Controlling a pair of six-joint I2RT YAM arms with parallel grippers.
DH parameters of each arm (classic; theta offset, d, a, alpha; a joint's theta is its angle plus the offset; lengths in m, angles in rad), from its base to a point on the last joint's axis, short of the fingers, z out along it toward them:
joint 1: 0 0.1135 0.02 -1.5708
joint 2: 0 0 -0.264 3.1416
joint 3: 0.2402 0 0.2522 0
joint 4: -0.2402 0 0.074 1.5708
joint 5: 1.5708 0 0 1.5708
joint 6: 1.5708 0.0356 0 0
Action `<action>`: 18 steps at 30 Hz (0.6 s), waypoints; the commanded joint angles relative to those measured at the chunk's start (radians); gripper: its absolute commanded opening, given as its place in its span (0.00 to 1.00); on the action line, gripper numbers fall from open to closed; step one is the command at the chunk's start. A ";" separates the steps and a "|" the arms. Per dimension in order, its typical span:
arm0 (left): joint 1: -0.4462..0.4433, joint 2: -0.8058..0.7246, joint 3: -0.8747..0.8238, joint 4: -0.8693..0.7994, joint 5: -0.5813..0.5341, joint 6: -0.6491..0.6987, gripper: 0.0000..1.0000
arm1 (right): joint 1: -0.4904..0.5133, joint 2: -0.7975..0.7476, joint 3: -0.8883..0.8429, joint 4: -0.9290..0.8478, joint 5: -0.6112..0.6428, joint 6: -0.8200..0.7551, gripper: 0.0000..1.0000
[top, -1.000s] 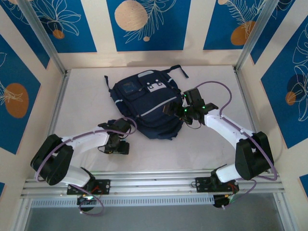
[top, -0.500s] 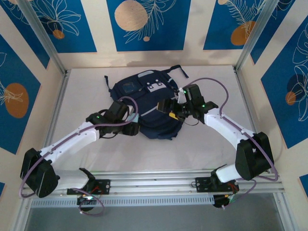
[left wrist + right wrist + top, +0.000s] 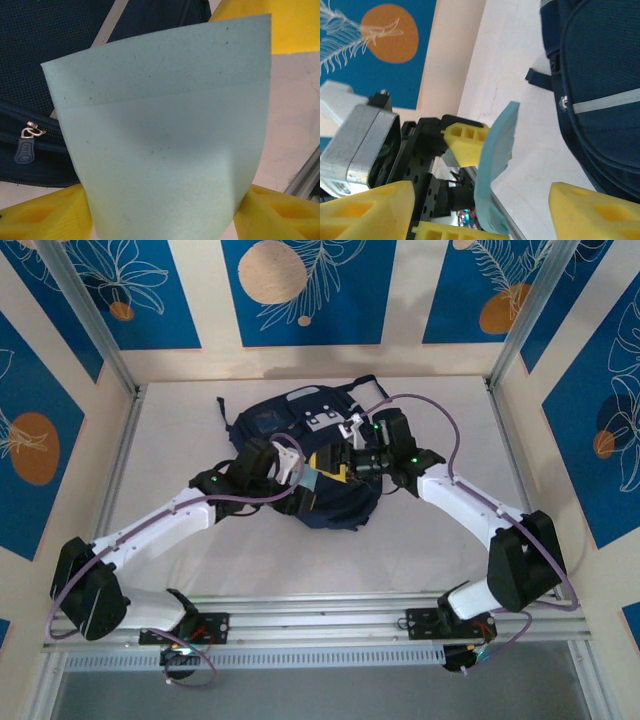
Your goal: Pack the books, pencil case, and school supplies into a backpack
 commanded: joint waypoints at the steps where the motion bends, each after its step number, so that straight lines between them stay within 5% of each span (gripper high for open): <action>1: -0.010 0.004 0.031 0.031 0.018 0.024 0.69 | 0.015 0.017 0.030 0.015 -0.061 -0.007 0.56; 8: -0.011 0.002 0.025 0.043 -0.002 0.015 0.69 | 0.014 0.028 0.015 0.000 -0.090 -0.017 0.18; 10: -0.012 0.006 0.026 0.044 -0.001 0.015 0.70 | 0.011 0.024 0.008 0.005 -0.086 -0.013 0.01; 12: -0.013 0.014 0.032 0.036 -0.006 0.017 0.77 | 0.003 0.018 0.002 0.011 -0.081 -0.008 0.00; 14: -0.013 0.021 0.039 0.029 -0.023 0.020 1.00 | -0.012 0.009 -0.003 0.007 -0.073 -0.008 0.00; 18: -0.014 0.045 0.066 0.002 -0.087 0.047 1.00 | -0.086 -0.037 -0.026 -0.046 -0.006 -0.016 0.00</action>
